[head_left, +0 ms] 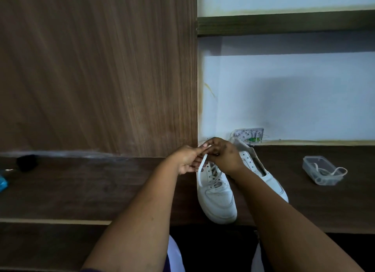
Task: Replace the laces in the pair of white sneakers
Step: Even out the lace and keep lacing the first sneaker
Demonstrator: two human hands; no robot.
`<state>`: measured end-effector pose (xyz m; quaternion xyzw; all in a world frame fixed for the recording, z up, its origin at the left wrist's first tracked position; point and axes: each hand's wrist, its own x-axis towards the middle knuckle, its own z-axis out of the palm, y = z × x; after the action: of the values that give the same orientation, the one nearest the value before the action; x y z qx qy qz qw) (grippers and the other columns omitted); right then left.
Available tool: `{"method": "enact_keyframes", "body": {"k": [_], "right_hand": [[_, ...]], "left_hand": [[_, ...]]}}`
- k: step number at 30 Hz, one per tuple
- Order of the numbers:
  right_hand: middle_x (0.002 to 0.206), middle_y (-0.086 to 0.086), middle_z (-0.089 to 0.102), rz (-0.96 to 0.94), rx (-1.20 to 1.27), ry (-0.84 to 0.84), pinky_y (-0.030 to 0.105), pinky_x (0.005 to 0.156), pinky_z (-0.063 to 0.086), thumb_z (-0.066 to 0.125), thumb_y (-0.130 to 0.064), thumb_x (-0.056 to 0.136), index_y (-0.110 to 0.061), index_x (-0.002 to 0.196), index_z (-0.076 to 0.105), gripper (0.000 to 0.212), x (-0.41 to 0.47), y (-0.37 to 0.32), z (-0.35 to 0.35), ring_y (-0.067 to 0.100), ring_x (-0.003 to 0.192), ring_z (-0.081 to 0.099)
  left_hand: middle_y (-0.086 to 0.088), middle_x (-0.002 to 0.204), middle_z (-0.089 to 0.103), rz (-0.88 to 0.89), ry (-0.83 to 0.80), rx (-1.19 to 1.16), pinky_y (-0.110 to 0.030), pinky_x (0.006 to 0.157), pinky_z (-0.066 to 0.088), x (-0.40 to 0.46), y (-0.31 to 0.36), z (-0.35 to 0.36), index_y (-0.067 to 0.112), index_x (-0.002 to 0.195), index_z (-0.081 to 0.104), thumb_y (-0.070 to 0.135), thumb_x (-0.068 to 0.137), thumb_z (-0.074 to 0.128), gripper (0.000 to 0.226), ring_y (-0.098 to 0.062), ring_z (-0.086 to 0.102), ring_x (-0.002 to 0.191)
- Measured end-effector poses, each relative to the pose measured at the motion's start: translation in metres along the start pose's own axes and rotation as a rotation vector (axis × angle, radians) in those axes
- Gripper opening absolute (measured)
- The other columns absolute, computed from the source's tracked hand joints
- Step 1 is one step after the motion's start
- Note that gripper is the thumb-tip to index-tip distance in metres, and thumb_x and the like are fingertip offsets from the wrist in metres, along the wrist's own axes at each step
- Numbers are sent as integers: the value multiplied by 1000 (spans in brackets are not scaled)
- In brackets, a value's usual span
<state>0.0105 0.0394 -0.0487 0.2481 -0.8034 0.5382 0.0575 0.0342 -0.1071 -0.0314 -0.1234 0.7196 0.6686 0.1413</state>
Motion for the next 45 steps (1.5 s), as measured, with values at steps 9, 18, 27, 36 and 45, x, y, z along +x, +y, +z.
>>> {"method": "enact_keyframes", "body": {"k": [9, 18, 27, 36, 45], "right_hand": [[78, 3, 68, 19, -61, 6, 16, 65, 51, 69, 8, 75, -10, 98, 56, 32, 3, 7, 3, 10, 71, 67], [92, -3, 71, 78, -497, -64, 26, 72, 49, 66, -17, 84, -20, 90, 76, 13, 12, 39, -3, 14, 82, 65], [108, 0, 64, 116, -661, -138, 38, 86, 51, 54, -39, 87, -37, 93, 70, 17, 18, 48, 3, 21, 97, 61], [129, 7, 53, 78, -912, -373, 38, 107, 30, 45, -18, 96, -24, 125, 60, 34, 15, 26, 6, 27, 123, 40], [92, 0, 50, 32, -936, -430, 35, 92, 38, 46, -21, 96, -14, 117, 61, 26, 12, 20, 4, 25, 112, 47]], "left_hand": [[-7, 74, 65, 13, 38, -143, -31, 85, 50, 8, -9, -1, 5, 84, 60, 15, 97, 56, 16, -15, 61, 73], [-9, 71, 61, -29, 67, 205, -17, 51, 52, 13, -20, 2, 4, 73, 56, -8, 92, 54, 23, -9, 60, 50], [-10, 66, 58, -34, 156, 311, -25, 65, 52, 22, -26, 11, 1, 71, 55, -1, 95, 53, 24, -16, 57, 60], [-9, 76, 73, 59, 342, 675, -38, 69, 61, 28, -26, 19, 5, 85, 73, 9, 78, 70, 9, -22, 72, 71], [-4, 84, 70, 141, 320, 608, -32, 76, 57, 25, -22, 3, 18, 76, 65, 21, 77, 78, 13, -18, 67, 78]]}}
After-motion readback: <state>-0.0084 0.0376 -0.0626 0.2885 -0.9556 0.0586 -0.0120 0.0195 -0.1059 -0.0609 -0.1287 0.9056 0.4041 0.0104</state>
